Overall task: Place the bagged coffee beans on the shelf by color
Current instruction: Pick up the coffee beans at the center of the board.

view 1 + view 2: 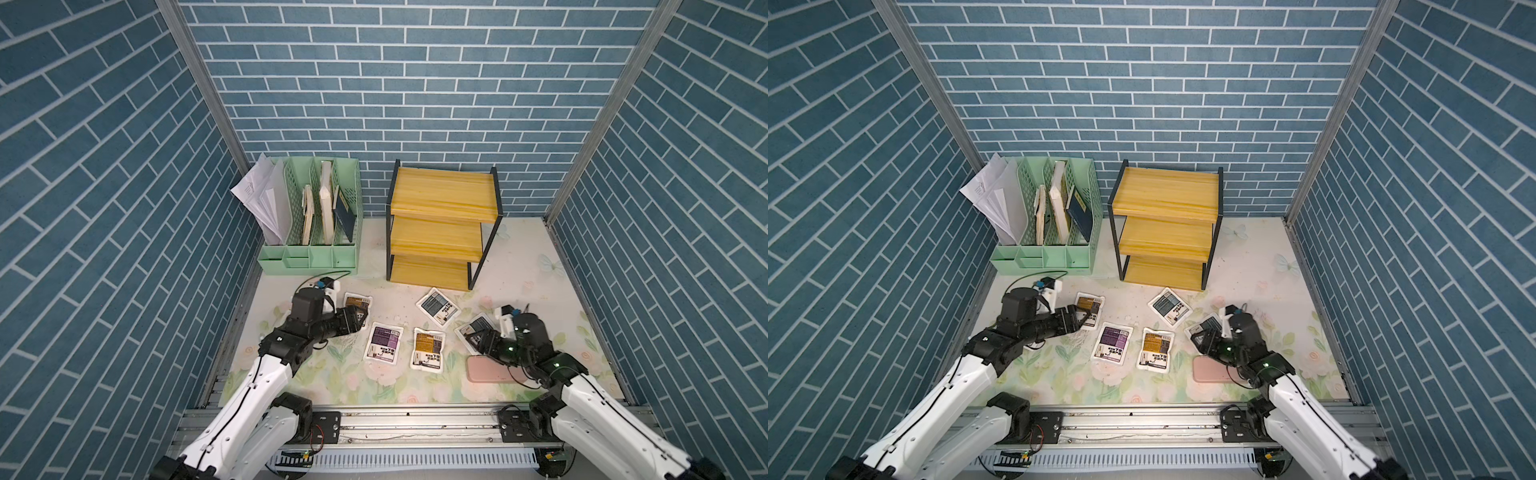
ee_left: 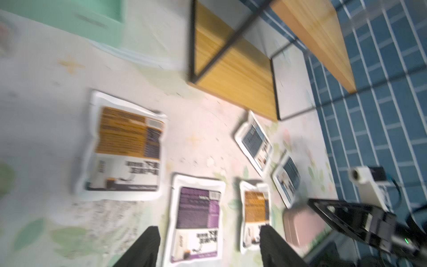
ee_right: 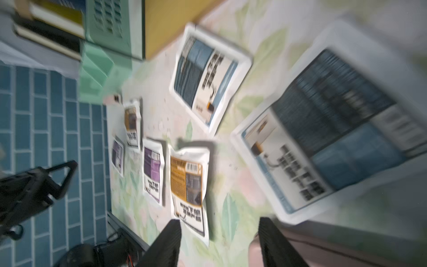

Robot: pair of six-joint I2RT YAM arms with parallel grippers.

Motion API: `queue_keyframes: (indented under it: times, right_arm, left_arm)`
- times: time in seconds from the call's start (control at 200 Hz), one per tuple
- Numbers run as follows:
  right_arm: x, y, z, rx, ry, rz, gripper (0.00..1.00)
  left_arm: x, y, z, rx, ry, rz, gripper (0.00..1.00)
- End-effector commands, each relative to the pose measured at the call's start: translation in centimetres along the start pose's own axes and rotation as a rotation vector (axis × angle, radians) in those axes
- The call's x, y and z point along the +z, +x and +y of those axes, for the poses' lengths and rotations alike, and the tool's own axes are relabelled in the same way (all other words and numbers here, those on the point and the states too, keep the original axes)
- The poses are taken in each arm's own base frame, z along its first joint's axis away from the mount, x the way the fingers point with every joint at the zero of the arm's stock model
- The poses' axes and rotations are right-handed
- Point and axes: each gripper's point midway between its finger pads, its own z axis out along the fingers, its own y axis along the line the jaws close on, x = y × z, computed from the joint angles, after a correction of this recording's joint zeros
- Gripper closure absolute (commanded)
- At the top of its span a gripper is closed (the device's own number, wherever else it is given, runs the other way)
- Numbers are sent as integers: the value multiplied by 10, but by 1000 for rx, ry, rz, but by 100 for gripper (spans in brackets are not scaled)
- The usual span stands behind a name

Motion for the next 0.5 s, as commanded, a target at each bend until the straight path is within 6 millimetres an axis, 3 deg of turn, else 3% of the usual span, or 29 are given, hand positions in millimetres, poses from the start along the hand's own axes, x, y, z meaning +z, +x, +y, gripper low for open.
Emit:
queue_keyframes:
  times: [0.0, 0.175, 0.42, 0.495]
  right_arm:
    - [20, -3, 21, -68, 83, -60, 50]
    - [53, 11, 20, -60, 97, -22, 66]
    - [67, 17, 20, -50, 57, -4, 71]
    - [72, 20, 18, -41, 47, 4, 71]
  left_arm:
    - [19, 31, -25, -73, 75, 73, 31]
    - [49, 74, -47, -80, 132, 176, 38]
    - [73, 89, -54, -83, 173, 244, 44]
    - [80, 96, -51, -87, 171, 268, 52]
